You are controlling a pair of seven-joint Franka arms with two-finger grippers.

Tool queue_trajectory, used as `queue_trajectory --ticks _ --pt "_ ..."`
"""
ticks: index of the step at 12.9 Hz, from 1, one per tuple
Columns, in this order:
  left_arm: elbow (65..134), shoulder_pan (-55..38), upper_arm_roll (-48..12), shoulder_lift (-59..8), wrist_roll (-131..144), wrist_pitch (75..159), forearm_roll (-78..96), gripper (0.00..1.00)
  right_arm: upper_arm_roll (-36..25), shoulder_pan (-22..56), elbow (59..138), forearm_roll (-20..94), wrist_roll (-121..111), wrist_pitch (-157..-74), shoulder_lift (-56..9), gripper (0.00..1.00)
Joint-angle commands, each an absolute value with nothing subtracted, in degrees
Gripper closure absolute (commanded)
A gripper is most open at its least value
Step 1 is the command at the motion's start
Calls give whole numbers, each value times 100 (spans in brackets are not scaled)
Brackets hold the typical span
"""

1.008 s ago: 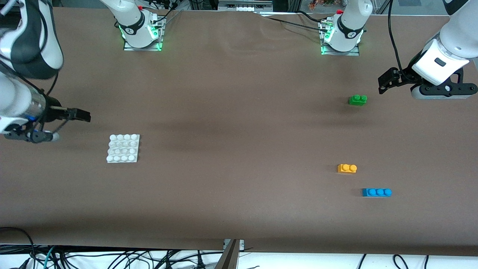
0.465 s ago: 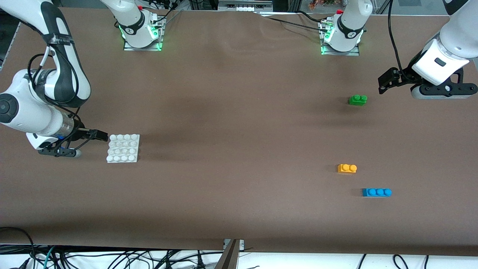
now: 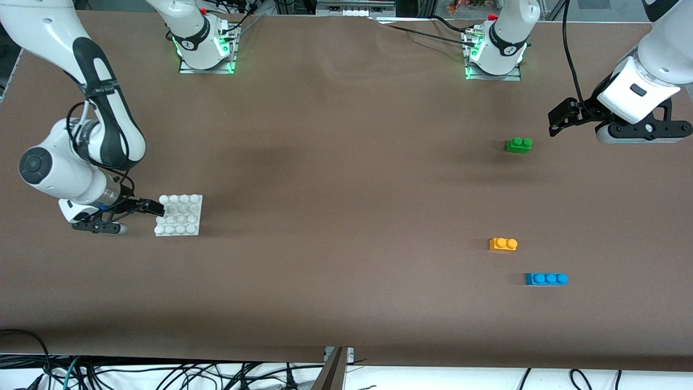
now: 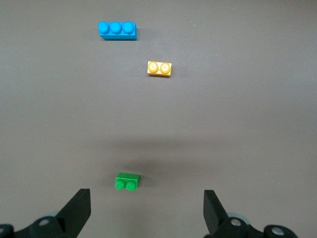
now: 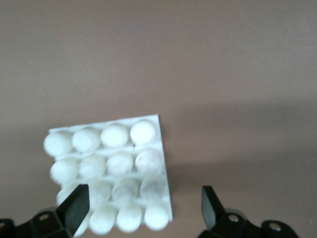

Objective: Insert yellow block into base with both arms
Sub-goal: 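Reach the right gripper down to the white base plate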

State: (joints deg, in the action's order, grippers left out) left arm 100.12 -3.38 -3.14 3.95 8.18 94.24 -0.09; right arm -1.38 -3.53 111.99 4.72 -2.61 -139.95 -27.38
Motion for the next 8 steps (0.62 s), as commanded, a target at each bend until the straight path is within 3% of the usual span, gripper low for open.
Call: queue_trajectory --ticks 1,5,8 --pt "9888 -334 -281 360 677 9325 123 0 -97 -448 11241 606 -448 -14255 -2839 0" --pt "9888 -334 -281 360 677 9316 123 0 -79 -501 11259 641 -483 -14405 -3014 0" --pt "9888 -334 -281 360 677 9316 123 0 -53 -501 11259 1282 -799 -14388 -3102 0"
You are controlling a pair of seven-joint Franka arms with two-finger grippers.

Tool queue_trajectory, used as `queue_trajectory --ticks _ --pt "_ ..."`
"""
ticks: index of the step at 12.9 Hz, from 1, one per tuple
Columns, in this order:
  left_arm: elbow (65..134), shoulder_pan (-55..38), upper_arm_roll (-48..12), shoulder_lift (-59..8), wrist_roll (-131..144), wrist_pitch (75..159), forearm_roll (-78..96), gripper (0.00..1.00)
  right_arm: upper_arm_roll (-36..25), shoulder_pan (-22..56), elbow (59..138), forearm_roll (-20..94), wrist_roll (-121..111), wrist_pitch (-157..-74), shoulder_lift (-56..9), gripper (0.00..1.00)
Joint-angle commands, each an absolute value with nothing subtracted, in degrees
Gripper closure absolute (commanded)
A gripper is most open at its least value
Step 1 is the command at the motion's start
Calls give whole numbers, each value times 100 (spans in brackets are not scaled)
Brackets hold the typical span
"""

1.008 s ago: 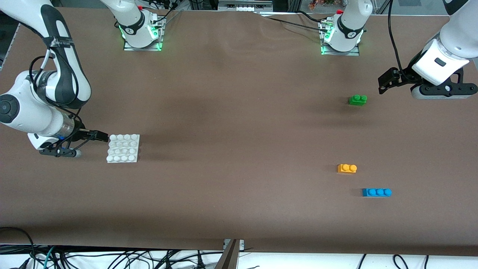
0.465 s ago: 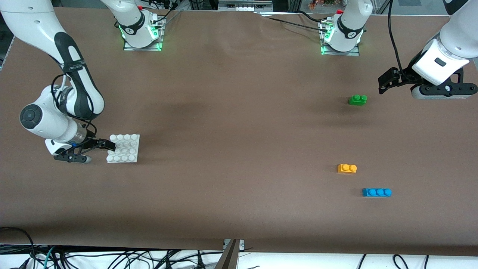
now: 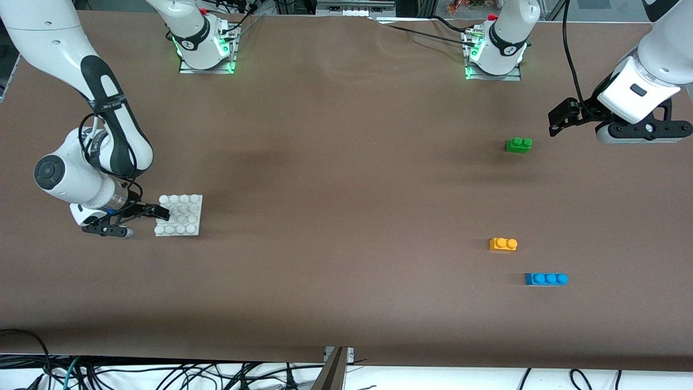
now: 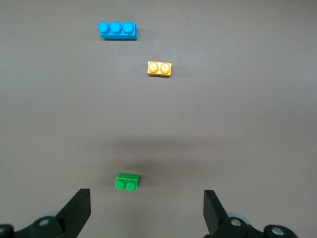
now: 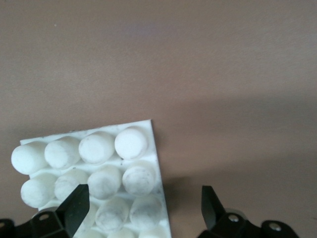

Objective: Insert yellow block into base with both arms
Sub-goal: 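Close the right gripper on the edge of the white base plate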

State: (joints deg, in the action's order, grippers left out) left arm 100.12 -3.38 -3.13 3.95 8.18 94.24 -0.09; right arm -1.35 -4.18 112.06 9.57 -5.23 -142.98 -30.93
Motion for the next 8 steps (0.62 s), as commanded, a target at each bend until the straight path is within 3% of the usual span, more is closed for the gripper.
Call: queue_trajectory --ticks 1,8 --pt "9888 -334 -281 360 677 9316 123 0 -53 -501 11259 1292 -826 -14370 -3103 0" --pt "9888 -334 -281 360 677 9316 123 0 -35 -492 11268 1301 -1195 -14291 -3199 0"
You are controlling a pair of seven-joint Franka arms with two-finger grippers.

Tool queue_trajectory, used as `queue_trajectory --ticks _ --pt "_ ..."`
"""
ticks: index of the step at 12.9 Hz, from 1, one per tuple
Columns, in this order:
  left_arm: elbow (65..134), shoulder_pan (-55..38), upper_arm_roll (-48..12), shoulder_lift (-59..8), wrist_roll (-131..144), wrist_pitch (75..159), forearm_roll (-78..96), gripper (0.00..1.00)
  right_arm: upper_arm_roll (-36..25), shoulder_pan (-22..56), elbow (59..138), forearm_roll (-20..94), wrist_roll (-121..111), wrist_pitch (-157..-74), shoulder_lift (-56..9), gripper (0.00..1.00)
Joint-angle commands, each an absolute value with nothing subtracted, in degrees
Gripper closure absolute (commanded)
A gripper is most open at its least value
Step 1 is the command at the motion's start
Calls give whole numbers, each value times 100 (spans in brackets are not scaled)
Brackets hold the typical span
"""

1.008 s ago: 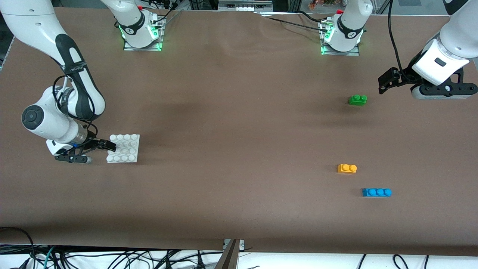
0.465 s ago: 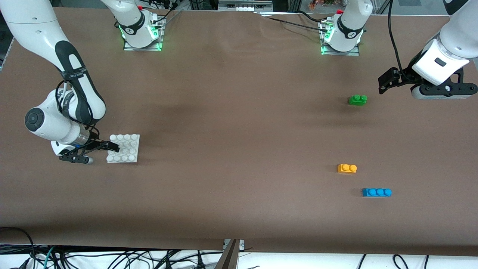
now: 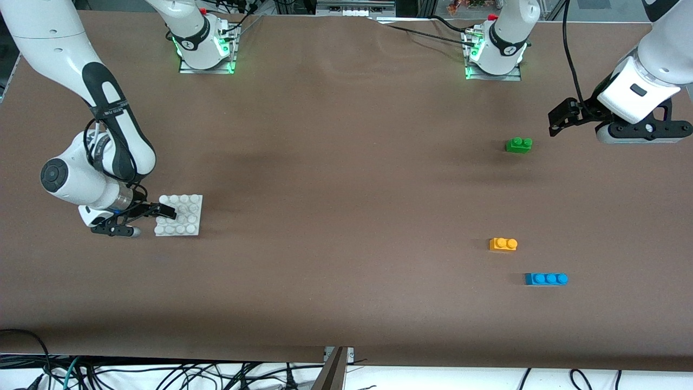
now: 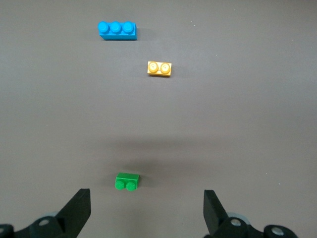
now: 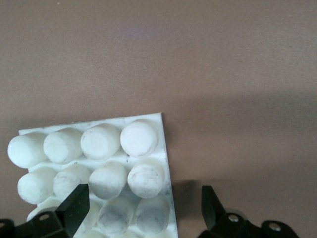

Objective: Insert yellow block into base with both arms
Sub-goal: 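Close the right gripper on the edge of the white base plate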

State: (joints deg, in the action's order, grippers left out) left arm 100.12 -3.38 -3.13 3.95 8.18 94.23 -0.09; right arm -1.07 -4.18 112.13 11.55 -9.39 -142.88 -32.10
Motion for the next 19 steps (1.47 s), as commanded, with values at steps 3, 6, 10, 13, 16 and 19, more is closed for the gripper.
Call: queue_trajectory --ticks 3,6,10,13,16,19 --pt "9888 -334 -281 360 677 9316 123 0 -35 -483 11268 1301 -1230 -14282 -3234 0" --pt "9888 -334 -281 360 677 9316 123 0 -26 -483 11259 1301 -1239 -14178 -3270 0" --pt "9888 -325 -281 360 677 9316 123 0 -18 -483 11233 1301 -1265 -14115 -3287 7" --pt "9888 -325 -281 360 677 9316 123 0 -18 -492 11224 1309 -1266 -14098 -3287 28" --pt "9888 -325 -281 360 677 9316 123 0 44 -492 11189 1318 -1257 -14089 -3287 35" --pt "9888 -325 -281 360 668 9316 123 0 53 -483 11171 1318 -1257 -14027 -3287 38"
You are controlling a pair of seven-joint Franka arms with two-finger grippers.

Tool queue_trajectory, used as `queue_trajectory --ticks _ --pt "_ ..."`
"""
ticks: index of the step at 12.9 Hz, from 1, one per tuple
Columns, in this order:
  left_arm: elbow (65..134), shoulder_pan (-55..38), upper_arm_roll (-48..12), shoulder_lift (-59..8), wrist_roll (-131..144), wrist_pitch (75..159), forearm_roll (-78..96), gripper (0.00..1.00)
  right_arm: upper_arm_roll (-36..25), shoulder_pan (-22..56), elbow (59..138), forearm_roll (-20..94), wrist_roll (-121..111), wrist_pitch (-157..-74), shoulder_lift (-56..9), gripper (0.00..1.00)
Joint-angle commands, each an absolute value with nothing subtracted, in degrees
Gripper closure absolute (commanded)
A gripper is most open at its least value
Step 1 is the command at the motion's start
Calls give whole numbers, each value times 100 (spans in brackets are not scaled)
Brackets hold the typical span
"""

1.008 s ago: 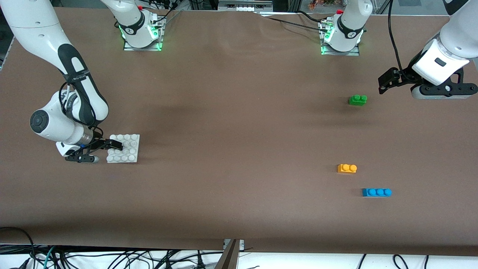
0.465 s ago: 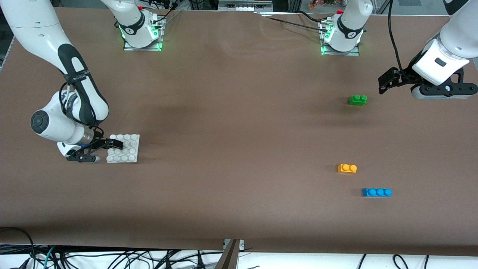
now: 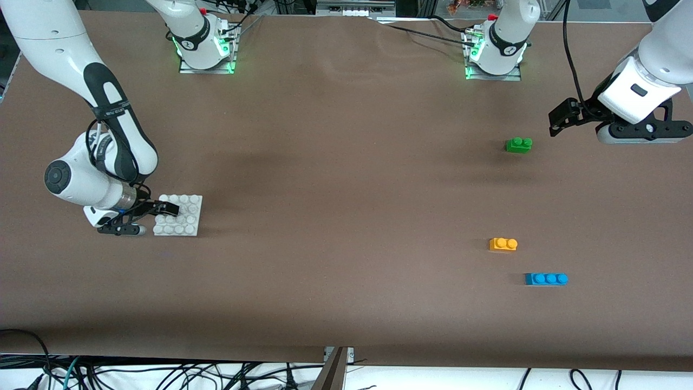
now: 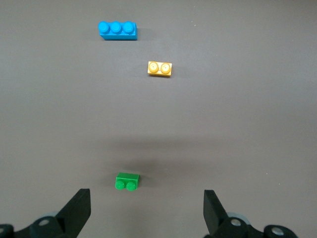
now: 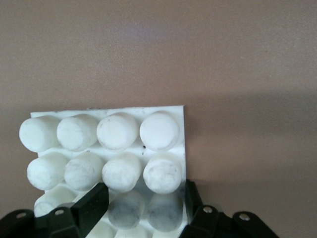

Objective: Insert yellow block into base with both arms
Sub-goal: 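Close the right gripper on the edge of the white base plate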

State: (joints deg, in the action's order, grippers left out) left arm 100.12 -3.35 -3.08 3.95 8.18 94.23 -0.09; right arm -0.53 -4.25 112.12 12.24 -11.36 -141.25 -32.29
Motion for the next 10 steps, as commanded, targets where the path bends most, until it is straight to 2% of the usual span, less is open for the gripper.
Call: queue_trajectory --ticks 1,10 --pt "9888 -325 -281 360 668 9316 123 0 61 -475 11162 1310 -1266 -14019 -3287 38" --pt "9888 -325 -281 352 677 9316 123 0 264 -352 10925 1310 -1178 -13693 -3348 39"
